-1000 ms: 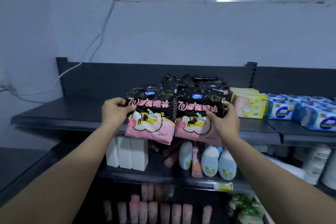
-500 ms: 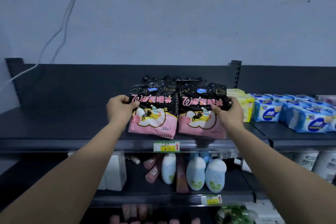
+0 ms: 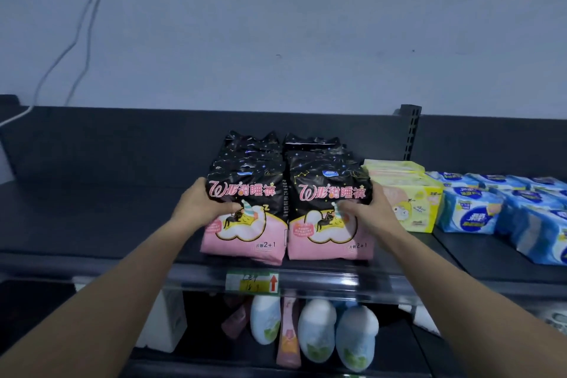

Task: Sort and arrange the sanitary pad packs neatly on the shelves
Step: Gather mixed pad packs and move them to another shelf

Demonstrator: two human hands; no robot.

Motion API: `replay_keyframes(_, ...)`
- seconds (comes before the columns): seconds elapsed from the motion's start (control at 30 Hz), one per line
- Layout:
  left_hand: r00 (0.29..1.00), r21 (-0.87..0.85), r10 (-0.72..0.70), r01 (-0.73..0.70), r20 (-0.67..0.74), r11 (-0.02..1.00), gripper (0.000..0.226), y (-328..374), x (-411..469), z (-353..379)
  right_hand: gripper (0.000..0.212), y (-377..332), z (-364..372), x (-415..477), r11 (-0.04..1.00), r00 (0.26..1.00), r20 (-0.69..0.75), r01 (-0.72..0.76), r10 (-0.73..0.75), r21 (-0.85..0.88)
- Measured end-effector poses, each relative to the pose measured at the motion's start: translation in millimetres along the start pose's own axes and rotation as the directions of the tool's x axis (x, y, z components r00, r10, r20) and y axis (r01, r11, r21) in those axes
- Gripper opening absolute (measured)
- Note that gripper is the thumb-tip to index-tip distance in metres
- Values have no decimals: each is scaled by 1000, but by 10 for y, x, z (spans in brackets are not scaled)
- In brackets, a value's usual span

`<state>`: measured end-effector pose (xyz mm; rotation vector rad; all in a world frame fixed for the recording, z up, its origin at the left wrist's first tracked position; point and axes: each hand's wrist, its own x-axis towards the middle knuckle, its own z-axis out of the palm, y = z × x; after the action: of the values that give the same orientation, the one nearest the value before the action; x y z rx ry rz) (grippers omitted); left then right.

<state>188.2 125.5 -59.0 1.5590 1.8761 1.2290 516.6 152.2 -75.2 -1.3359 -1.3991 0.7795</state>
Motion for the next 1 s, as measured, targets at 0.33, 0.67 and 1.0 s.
replay_keyframes(0.33, 996, 177, 62, -50, -62, 983, 77, 91, -32, 41, 109, 89, 156, -17, 867, 923, -120, 290, -365, -406)
replay_keyframes(0.67, 962, 659, 264, -156, -66, 736, 67, 121, -360, -163, 69, -374, 717, -197, 422, 587, 203, 743, -784, -520)
replay_keyframes(1.0, 975, 885, 21, 192, -222, 425, 63, -397, -1380, -1102, 73, -773, 1831, -902, 293, 376, 528, 926, -761, -238)
